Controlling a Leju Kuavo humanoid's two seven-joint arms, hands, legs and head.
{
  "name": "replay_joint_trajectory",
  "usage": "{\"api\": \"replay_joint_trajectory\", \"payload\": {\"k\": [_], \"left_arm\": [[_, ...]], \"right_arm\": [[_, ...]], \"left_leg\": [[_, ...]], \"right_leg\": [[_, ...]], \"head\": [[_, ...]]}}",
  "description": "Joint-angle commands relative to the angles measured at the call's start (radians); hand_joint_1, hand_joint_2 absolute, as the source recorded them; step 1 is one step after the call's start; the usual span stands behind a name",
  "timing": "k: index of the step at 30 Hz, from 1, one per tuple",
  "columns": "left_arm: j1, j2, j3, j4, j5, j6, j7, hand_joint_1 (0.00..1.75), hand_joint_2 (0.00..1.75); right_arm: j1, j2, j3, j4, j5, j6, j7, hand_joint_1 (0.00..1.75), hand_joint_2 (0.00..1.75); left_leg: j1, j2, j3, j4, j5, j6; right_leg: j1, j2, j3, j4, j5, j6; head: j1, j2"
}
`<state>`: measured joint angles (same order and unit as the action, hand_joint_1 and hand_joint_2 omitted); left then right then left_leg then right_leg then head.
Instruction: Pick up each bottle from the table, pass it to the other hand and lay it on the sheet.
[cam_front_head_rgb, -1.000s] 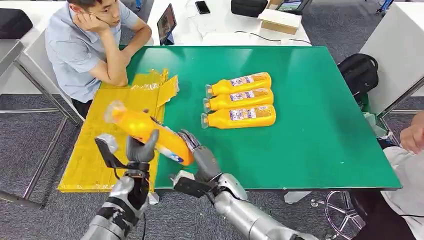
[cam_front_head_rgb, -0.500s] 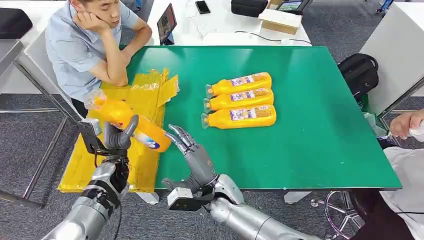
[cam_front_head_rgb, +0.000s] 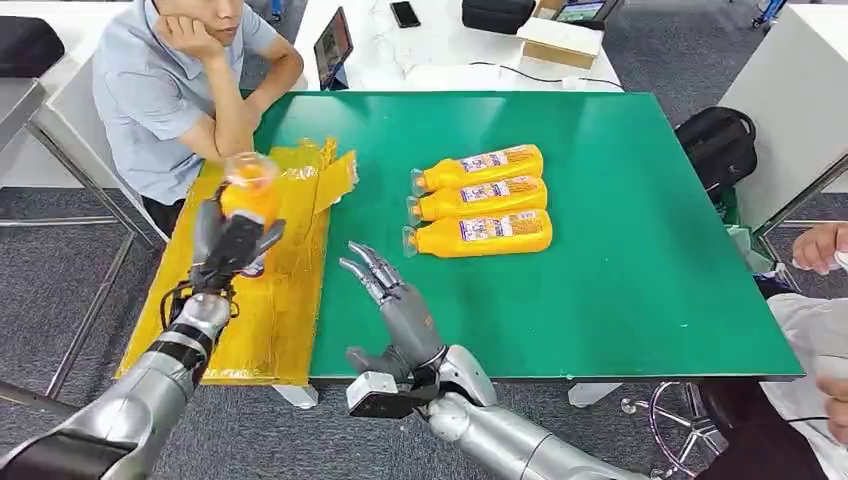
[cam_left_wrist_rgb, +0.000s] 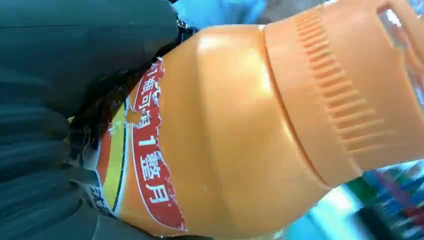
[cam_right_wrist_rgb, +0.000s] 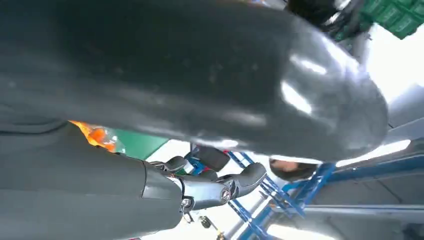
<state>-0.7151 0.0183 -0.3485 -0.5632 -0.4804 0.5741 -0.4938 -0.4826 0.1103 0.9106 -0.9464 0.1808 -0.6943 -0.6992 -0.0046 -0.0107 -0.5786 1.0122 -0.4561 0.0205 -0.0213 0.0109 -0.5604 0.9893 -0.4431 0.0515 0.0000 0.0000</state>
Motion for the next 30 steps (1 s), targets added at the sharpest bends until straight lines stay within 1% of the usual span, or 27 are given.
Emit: {"api": "replay_joint_trajectory", "payload": {"k": [1,6,7,8,12,17,19,21,22,23,24,25,26,30], "left_arm": [[-0.192,0.026,-0.316,0.29,-0.187,-0.155,0.148,1.75,1.75],[-0.192,0.026,-0.316,0.29,-0.187,-0.155,0.148,1.75,1.75],[-0.191,0.036,-0.341,0.299,-0.209,-0.26,0.176,1.75,1.75],[-0.191,0.041,-0.343,0.299,-0.211,-0.287,0.186,1.75,1.75],[-0.196,0.064,-0.341,0.305,-0.209,-0.394,0.216,1.75,1.75],[-0.199,0.071,-0.344,0.307,-0.215,-0.399,0.231,1.75,1.75],[-0.2,0.077,-0.342,0.31,-0.213,-0.428,0.23,1.75,1.75],[-0.211,0.09,-0.377,0.312,-0.252,-0.451,0.239,1.75,1.75],[-0.224,0.095,-0.421,0.316,-0.302,-0.45,0.261,1.75,1.75],[-0.234,0.093,-0.436,0.318,-0.321,-0.456,0.276,1.75,1.75],[-0.237,0.089,-0.435,0.317,-0.32,-0.464,0.277,1.69,1.75],[-0.232,0.082,-0.412,0.315,-0.295,-0.484,0.264,1.69,1.75],[-0.228,0.076,-0.416,0.314,-0.298,-0.499,0.258,1.69,1.75],[-0.228,0.076,-0.416,0.314,-0.298,-0.499,0.258,1.69,1.75]], "right_arm": [[0.007,-0.03,0.001,-0.073,-0.01,-0.004,0.001,0.0,0.0],[0.007,-0.03,0.001,-0.073,-0.01,-0.004,0.001,0.0,0.0],[0.019,-0.046,0.007,-0.094,-0.031,-0.004,0.001,0.0,0.0],[0.022,-0.052,0.008,-0.099,-0.037,-0.004,0.001,0.0,0.0],[0.028,-0.064,0.017,-0.115,-0.063,0.001,0.001,0.0,0.0],[0.028,-0.064,0.018,-0.115,-0.067,0.005,0.001,0.0,0.0],[0.027,-0.061,0.02,-0.113,-0.07,0.008,0.001,0.0,0.0],[0.028,-0.061,0.02,-0.115,-0.075,0.015,0.001,0.0,0.0],[0.028,-0.061,0.019,-0.113,-0.076,0.017,0.001,0.0,0.0],[0.027,-0.06,0.019,-0.111,-0.076,0.02,0.001,0.0,0.0],[0.026,-0.059,0.019,-0.112,-0.077,0.021,0.001,0.0,0.0],[0.026,-0.06,0.018,-0.116,-0.079,0.024,0.001,0.0,0.0],[0.025,-0.058,0.019,-0.116,-0.078,0.028,0.001,0.0,0.0],[0.025,-0.058,0.019,-0.116,-0.078,0.028,0.001,0.0,0.0]], "left_leg": [[0.001,-0.001,-0.001,0.001,0.0,-0.001],[0.001,-0.001,-0.001,0.001,0.0,-0.001],[0.002,-0.001,0.0,0.001,0.0,-0.002],[0.001,0.001,0.0,0.0,0.0,-0.001],[0.001,0.003,0.002,0.0,0.0,-0.001],[0.001,0.004,0.003,-0.001,0.0,-0.002],[0.001,0.003,0.004,0.0,0.0,-0.001],[0.001,0.004,0.004,0.0,0.0,-0.001],[0.001,0.003,0.004,0.0,0.0,-0.002],[0.002,0.005,0.005,-0.001,0.001,-0.002],[0.001,0.004,0.004,0.0,0.001,-0.002],[0.001,0.004,0.004,0.0,0.001,-0.002],[0.002,0.003,0.004,0.0,0.001,-0.003],[0.001,0.003,0.004,0.0,0.001,-0.002]], "right_leg": [[0.002,-0.002,0.0,0.0,0.0,-0.002],[0.001,-0.002,0.0,0.0,0.0,-0.002],[0.003,-0.003,0.002,0.0,0.0,-0.002],[0.001,0.0,0.0,0.0,0.0,-0.002],[0.001,0.002,0.001,-0.001,0.001,-0.002],[0.002,0.002,0.002,0.0,0.001,-0.002],[0.001,0.001,0.002,0.001,0.001,-0.002],[0.001,0.002,0.003,0.001,0.001,-0.002],[0.001,0.001,0.003,0.001,0.001,-0.002],[0.002,0.003,0.003,0.0,0.001,-0.003],[0.001,0.002,0.003,0.001,0.001,-0.002],[0.001,0.002,0.002,0.002,0.001,-0.002],[0.003,0.001,0.003,0.002,0.001,-0.002],[0.002,0.001,0.003,0.002,0.001,-0.002]], "head": [[0.0,0.0],[0.0,0.0],[0.0,0.0],[0.0,0.0],[0.0,0.0],[0.0,0.0],[0.0,0.0],[0.0,0.0],[0.0,0.0],[0.0,0.0],[0.0,0.0],[0.0,0.0],[0.0,0.0],[0.0,0.0]]}}
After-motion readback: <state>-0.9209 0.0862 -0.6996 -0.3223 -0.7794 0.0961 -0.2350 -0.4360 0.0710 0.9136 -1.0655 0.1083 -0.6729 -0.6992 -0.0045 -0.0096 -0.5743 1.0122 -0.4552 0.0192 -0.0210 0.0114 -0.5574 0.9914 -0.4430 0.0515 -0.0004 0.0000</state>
